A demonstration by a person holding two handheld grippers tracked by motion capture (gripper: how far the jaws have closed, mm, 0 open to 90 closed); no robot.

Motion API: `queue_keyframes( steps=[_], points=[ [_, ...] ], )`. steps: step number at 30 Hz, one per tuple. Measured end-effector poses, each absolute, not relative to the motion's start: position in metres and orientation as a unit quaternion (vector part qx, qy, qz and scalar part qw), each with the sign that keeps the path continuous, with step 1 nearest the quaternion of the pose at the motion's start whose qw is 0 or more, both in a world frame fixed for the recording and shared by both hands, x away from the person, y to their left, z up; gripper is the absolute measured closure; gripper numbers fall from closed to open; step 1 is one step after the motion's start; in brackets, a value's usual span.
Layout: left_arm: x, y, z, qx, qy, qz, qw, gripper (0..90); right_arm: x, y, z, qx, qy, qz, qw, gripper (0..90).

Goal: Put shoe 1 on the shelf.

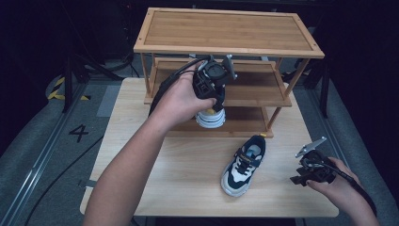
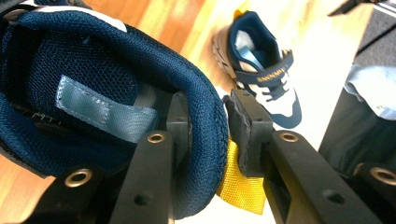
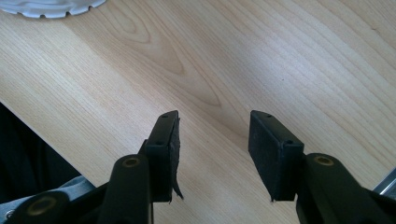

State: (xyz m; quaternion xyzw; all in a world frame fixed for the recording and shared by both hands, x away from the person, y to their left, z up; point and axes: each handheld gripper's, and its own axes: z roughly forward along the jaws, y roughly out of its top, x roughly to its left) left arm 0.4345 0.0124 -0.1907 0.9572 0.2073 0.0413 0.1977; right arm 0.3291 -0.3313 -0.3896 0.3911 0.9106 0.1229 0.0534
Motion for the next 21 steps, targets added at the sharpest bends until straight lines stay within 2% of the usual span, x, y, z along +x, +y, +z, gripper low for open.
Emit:
queue_keyframes(
  steps=[14,21],
  points=[
    [0.465,0.005,-0.204,0.958,0.206,0.043,0.194,70.7,0.327,-0.322,-0.39,0.38,0.916,0.116,0.058,53.8],
    [0.469,0.008,-0.203,0.953,0.205,0.061,0.215,65.6,0.325,-0.316,-0.389,0.37,0.92,0.11,0.07,53.6]
  ],
)
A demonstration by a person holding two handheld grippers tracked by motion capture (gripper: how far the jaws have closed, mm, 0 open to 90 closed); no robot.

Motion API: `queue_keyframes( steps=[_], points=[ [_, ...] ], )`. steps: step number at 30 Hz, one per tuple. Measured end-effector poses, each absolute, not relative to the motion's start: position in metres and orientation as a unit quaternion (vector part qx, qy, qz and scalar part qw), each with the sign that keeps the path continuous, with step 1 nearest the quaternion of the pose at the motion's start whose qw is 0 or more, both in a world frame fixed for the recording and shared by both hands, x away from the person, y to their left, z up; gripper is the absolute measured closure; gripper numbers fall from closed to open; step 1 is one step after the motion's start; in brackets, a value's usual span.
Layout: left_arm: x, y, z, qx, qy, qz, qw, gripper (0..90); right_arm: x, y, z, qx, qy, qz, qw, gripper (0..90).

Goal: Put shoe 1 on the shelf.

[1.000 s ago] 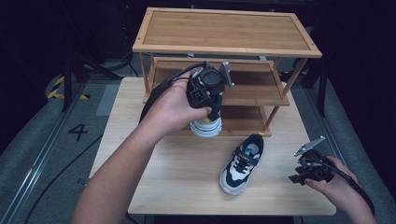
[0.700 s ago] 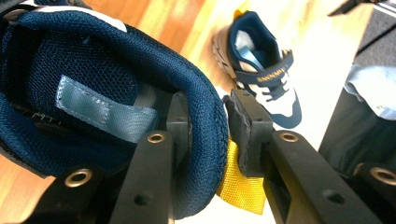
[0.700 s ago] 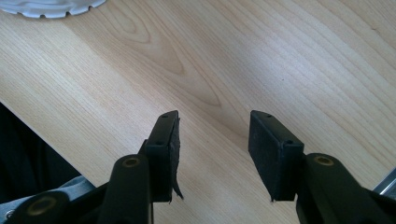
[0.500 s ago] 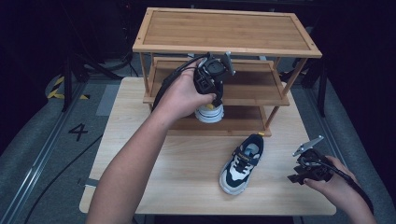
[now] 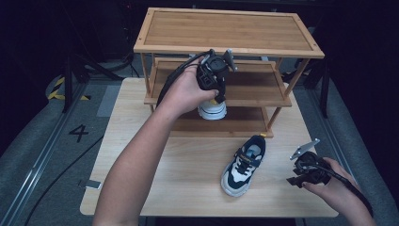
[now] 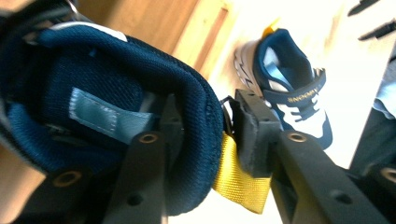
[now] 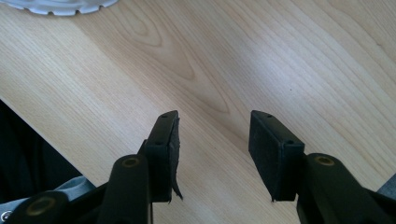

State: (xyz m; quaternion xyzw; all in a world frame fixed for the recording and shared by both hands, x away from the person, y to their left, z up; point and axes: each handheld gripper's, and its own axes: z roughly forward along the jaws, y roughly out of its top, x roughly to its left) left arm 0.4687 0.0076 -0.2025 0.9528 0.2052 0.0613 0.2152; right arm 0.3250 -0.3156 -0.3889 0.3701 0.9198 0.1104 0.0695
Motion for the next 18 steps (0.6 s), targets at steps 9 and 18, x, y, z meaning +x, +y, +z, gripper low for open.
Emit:
queue_keyframes(
  steps=[9,18],
  points=[
    [0.455,0.009,-0.188,0.934,0.222,0.112,0.255,42.8,0.323,-0.306,-0.387,0.359,0.924,0.105,0.08,53.2],
    [0.424,0.024,-0.17,0.906,0.238,0.139,0.322,39.4,0.327,-0.299,-0.388,0.345,0.93,0.105,0.079,53.2]
  ],
)
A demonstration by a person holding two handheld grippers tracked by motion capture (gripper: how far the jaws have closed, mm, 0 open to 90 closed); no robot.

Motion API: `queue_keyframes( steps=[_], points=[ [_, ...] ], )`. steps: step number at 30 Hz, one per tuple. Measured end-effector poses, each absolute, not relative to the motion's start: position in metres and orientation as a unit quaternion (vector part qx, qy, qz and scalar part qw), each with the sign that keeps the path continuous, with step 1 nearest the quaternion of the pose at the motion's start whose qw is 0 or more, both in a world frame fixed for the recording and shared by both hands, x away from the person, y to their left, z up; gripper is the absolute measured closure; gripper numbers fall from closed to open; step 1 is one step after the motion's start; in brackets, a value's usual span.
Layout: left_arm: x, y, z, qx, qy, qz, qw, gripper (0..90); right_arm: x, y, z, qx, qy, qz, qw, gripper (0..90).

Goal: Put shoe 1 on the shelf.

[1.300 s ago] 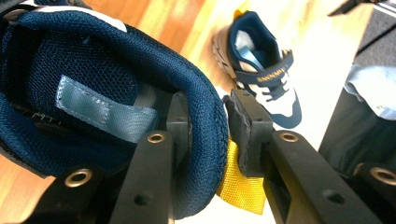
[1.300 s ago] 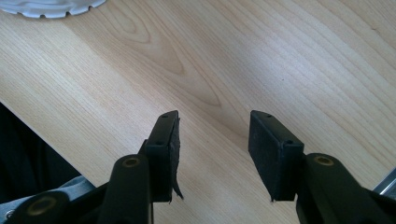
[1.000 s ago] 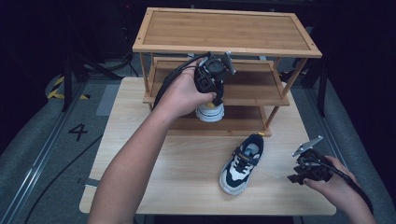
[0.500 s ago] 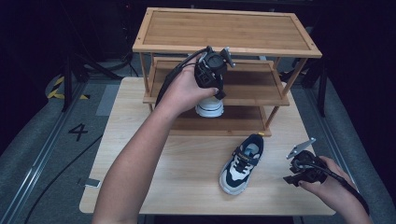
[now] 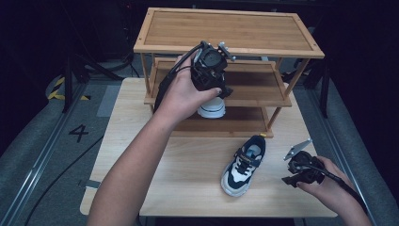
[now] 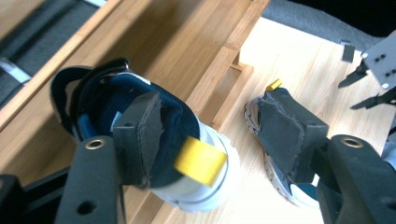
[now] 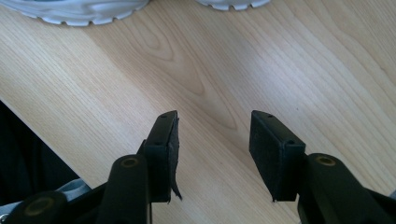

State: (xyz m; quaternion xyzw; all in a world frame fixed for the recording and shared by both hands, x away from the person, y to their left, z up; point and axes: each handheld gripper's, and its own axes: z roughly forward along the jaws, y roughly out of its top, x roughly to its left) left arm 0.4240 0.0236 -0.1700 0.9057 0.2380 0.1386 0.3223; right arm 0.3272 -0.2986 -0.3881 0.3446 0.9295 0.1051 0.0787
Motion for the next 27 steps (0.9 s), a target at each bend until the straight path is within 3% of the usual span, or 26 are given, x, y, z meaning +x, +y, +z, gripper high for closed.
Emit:
queue_keyframes(
  steps=[7,13,14,21,27],
  points=[
    [0.402,0.04,-0.171,0.895,0.232,0.113,0.364,47.0,0.33,-0.293,-0.388,0.338,0.932,0.108,0.076,53.2],
    [0.391,0.051,-0.189,0.89,0.249,0.088,0.372,66.2,0.33,-0.291,-0.389,0.335,0.933,0.108,0.074,53.3],
    [0.391,0.052,-0.193,0.889,0.25,0.087,0.373,72.7,0.33,-0.291,-0.39,0.337,0.933,0.108,0.074,53.3],
    [0.397,0.056,-0.219,0.89,0.257,0.075,0.37,88.0,0.33,-0.292,-0.39,0.335,0.933,0.107,0.073,53.6],
    [0.409,0.061,-0.229,0.883,0.276,0.072,0.372,89.9,0.33,-0.292,-0.392,0.335,0.933,0.106,0.071,53.8]
  ],
)
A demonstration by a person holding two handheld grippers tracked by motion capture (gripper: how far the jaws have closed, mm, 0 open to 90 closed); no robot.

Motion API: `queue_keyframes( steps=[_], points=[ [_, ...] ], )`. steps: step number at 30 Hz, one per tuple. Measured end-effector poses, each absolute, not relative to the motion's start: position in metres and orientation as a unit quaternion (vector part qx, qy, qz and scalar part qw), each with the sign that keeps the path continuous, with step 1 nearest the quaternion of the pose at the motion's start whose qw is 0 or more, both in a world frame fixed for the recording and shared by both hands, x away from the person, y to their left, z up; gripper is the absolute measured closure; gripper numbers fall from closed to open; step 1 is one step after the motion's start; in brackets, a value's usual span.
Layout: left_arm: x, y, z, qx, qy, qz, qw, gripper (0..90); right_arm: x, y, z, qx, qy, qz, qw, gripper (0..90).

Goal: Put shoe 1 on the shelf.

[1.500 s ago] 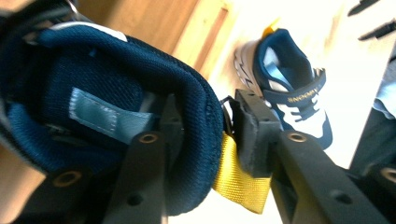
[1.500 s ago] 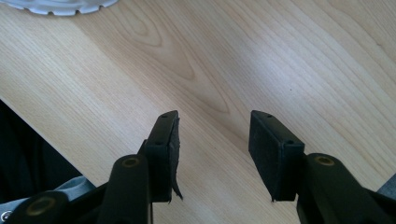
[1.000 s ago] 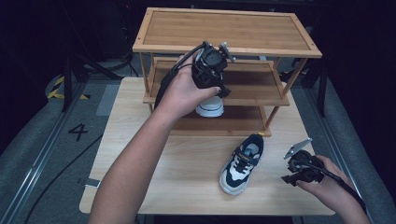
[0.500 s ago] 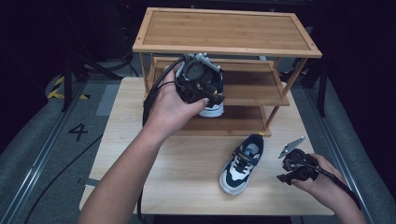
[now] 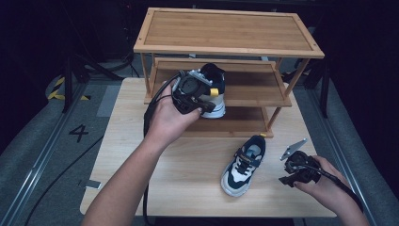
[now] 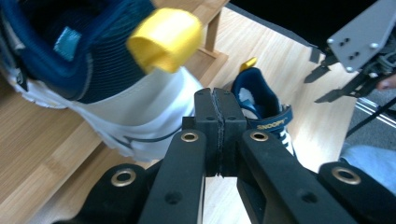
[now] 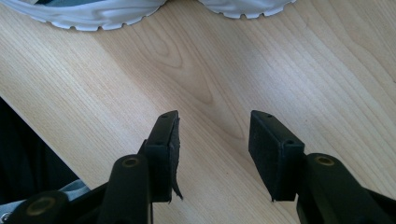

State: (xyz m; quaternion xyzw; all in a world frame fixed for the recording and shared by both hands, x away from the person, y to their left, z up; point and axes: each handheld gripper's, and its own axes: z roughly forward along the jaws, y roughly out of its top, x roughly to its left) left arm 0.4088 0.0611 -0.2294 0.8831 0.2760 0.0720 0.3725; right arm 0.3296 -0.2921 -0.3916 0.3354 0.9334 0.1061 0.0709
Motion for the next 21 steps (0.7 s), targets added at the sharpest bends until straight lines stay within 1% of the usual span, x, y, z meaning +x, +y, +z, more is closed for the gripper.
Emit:
queue_keyframes(
  steps=[5,7,8,9,12,13,21],
  points=[
    [0.424,0.064,-0.235,0.876,0.295,0.077,0.374,89.9,0.329,-0.292,-0.392,0.334,0.934,0.105,0.069,54.0],
    [0.429,0.065,-0.236,0.873,0.295,0.063,0.382,89.9,0.328,-0.293,-0.391,0.336,0.933,0.106,0.072,54.0],
    [0.43,0.065,-0.236,0.872,0.294,0.064,0.385,89.8,0.328,-0.293,-0.391,0.337,0.933,0.106,0.072,54.0],
    [0.431,0.063,-0.237,0.873,0.293,0.076,0.382,89.8,0.328,-0.294,-0.391,0.337,0.933,0.106,0.071,54.1],
    [0.436,0.061,-0.237,0.872,0.293,0.083,0.382,89.8,0.328,-0.294,-0.392,0.338,0.933,0.103,0.071,54.1],
    [0.44,0.058,-0.238,0.873,0.294,0.095,0.378,89.8,0.327,-0.294,-0.393,0.336,0.933,0.103,0.071,54.1],
    [0.46,0.049,-0.242,0.871,0.306,0.124,0.364,88.8,0.326,-0.294,-0.392,0.336,0.933,0.104,0.071,54.1]
  ],
)
